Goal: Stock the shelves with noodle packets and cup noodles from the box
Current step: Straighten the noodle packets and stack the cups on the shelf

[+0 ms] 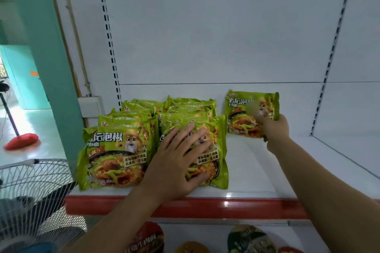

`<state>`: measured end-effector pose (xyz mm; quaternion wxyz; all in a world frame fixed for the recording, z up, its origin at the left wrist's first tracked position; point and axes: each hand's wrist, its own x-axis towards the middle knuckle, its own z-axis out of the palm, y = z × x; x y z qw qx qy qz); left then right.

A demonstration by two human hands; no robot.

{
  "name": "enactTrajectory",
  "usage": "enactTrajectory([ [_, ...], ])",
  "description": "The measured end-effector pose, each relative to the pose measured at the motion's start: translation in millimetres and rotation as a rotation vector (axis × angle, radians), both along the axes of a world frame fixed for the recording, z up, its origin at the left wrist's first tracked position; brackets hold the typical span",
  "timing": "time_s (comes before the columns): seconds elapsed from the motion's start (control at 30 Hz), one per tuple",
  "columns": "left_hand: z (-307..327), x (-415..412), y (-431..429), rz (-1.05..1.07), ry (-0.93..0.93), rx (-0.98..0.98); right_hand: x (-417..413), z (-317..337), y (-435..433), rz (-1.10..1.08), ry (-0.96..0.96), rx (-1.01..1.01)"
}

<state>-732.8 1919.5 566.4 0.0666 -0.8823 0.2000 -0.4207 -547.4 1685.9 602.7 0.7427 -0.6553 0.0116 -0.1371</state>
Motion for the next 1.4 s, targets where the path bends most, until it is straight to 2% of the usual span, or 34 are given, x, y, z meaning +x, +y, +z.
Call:
enactTrajectory([
  [0.13, 9.7, -12.6, 1.4, -0.121, 0.004, -0.092, -46.7, 27.4, -9.2, -0.115, -0.1, 0.234],
  [0.23, 19.2, -32.8, 22.0, -0.169, -0.084, -0.28, -91.7, 43.6, 1.4, -0.118, -0.188, 0.326],
  [0.37, 18.0, -59.7, 80.1, 0.006, -0.104, -0.54, -153.9, 48.2, 40.4, 0.008, -0.228, 0.317],
  [0.5, 11.9, -84.0, 126.8, 0.184, 0.094, -0.679, -205.2, 35.6, 90.4, 0.197, -0.224, 0.285],
  [0.6, 5.8, -97.2, 147.0, 0.227, 0.18, -0.712, -228.8, 19.5, 123.9, 0.261, -0.214, 0.187],
  [0.67, 3.3, -105.0, 154.3, 0.173, 0.26, -0.861, -242.6, 12.9, 144.9, 0.28, -0.204, 0.085],
  [0.73, 3.9, -111.0, 156.1, 0.075, 0.421, -1.086, -247.2, 2.5, 164.4, 0.316, -0.177, -0.001],
  [0.8, 3.0, -113.3, 156.4, 0.017, 0.513, -1.174, -251.7, -8.6, 181.5, 0.335, -0.209, -0.135],
  [0.93, -1.0, -111.3, 164.8, 0.041, 0.445, -1.15, -251.8, -22.9, 203.9, 0.213, -0.3, -0.497],
  [1.03, -6.7, -108.4, 170.6, 0.043, 0.466, -1.178, -245.0, -29.1, 207.2, 0.053, -0.37, -0.719],
  [1.1, -4.9, -110.6, 170.5, -0.061, 0.515, -1.307, -242.3, -32.2, 205.6, -0.023, -0.41, -0.841],
  [1.17, -2.1, -114.3, 168.6, -0.211, 0.59, -1.423, -239.5, -33.4, 204.4, -0.041, -0.392, -0.869],
  [1.23, -2.7, -115.6, 165.3, -0.243, 0.626, -1.352, -241.3, -33.0, 207.8, -0.025, -0.364, -0.872],
  [1.3, -6.3, -114.4, 160.5, -0.186, 0.601, -1.215, -244.4, -33.6, 214.0, -0.001, -0.349, -0.874],
  [1.4, -11.4, -108.2, 160.2, -0.128, 0.596, -1.178, -247.4, -31.3, 216.9, 0.053, -0.313, -0.928],
])
